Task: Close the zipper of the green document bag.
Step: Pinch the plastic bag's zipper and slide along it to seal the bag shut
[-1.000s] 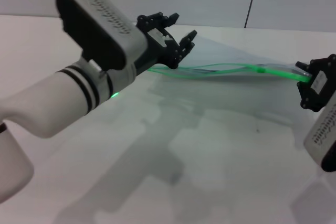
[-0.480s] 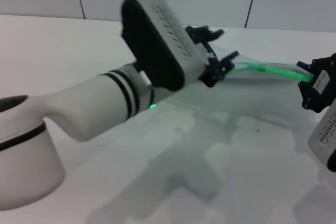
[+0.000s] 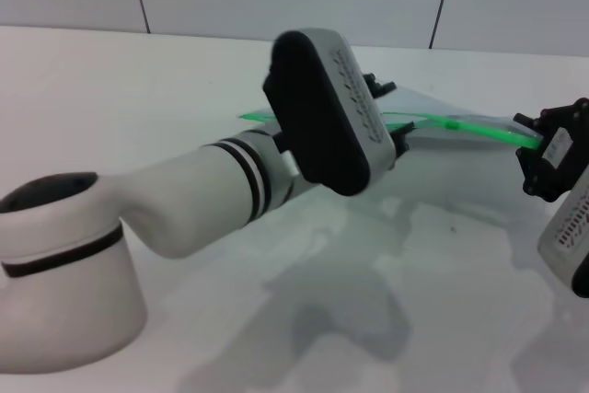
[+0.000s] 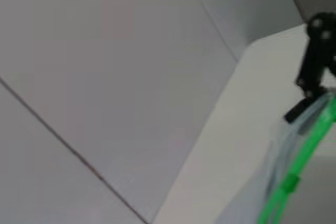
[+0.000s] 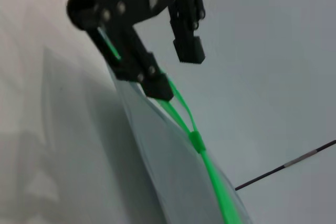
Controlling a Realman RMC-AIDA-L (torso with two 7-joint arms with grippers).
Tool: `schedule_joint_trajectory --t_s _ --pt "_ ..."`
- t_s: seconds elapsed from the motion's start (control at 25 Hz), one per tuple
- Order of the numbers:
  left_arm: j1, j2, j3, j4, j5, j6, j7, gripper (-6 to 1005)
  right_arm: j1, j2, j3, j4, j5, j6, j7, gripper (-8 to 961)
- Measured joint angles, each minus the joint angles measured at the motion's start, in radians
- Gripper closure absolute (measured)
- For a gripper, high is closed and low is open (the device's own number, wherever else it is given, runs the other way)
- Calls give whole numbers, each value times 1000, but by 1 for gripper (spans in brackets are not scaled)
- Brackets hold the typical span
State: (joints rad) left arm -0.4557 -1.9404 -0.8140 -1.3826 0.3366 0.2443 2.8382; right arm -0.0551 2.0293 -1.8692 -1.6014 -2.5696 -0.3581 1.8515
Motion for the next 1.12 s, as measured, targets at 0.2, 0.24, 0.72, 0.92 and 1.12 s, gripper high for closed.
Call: schedule_joint_trajectory --t_s 0.2,0.24,0.72,0.92,1.12 --pt "-13 -1 39 -4 1 6 0 518 1 0 1 3 0 -1 0 902" --pt "-17 -2 47 -4 1 10 0 518 3 0 1 4 0 -1 0 902" --pt "-18 -37 53 -1 117 53 3 519 11 2 -2 11 0 1 0 902" --pt "-23 -54 50 9 148 60 3 520 11 2 -7 11 0 6 0 902" --pt "-26 -69 33 48 173 8 3 520 12 2 -8 11 0 9 0 902"
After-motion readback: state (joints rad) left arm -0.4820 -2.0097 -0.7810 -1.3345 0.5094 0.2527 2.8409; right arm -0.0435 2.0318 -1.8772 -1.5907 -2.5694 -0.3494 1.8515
